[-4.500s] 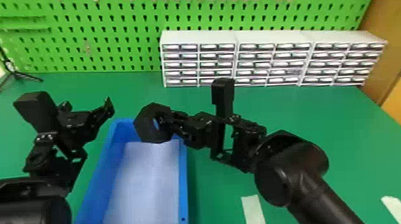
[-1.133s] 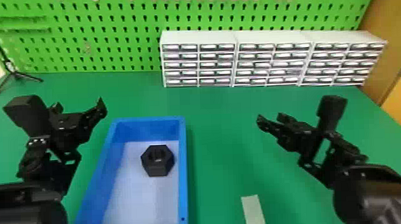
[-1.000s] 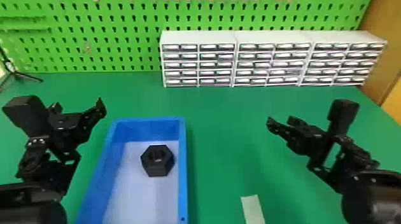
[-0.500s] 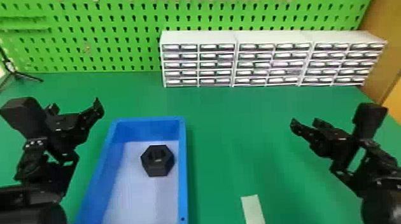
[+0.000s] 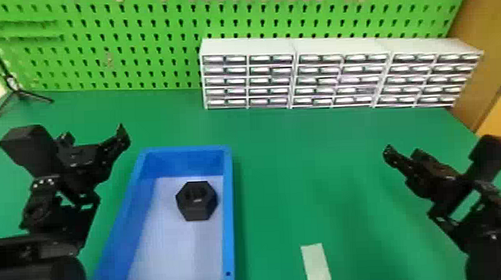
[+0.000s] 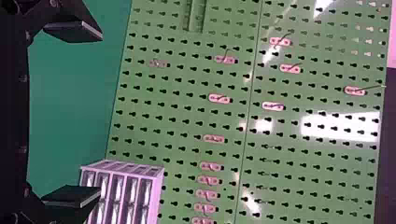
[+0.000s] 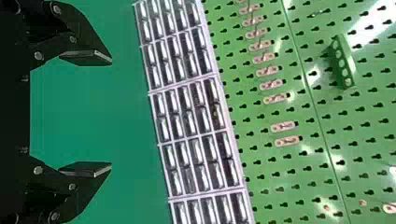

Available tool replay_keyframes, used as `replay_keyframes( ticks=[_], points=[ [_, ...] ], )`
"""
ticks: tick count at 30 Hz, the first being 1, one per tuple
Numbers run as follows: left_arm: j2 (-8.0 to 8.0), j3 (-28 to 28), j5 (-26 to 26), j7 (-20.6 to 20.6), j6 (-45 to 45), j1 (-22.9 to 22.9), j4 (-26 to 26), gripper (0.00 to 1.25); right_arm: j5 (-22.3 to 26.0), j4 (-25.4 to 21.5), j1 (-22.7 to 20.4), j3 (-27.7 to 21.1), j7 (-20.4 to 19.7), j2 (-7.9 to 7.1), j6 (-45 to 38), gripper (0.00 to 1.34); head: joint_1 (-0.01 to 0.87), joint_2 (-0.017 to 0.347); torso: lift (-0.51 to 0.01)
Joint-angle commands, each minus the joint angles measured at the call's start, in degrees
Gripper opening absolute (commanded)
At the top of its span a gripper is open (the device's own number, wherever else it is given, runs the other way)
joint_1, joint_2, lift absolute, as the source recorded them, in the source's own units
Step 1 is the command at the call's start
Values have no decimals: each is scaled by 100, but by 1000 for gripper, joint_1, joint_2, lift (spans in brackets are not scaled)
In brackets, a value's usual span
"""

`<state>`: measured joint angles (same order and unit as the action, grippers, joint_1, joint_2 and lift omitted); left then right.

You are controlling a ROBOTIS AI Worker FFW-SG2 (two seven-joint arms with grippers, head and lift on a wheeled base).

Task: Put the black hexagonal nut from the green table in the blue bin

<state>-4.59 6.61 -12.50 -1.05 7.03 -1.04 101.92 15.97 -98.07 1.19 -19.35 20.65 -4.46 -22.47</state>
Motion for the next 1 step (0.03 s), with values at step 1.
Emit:
replay_keyframes(
  ticks=[1],
  points=[
    [11,-19,-33,0,0,-1,-23,1123,257,130,-5,-7,0,-2,366,873,692,8,-97]
  ],
)
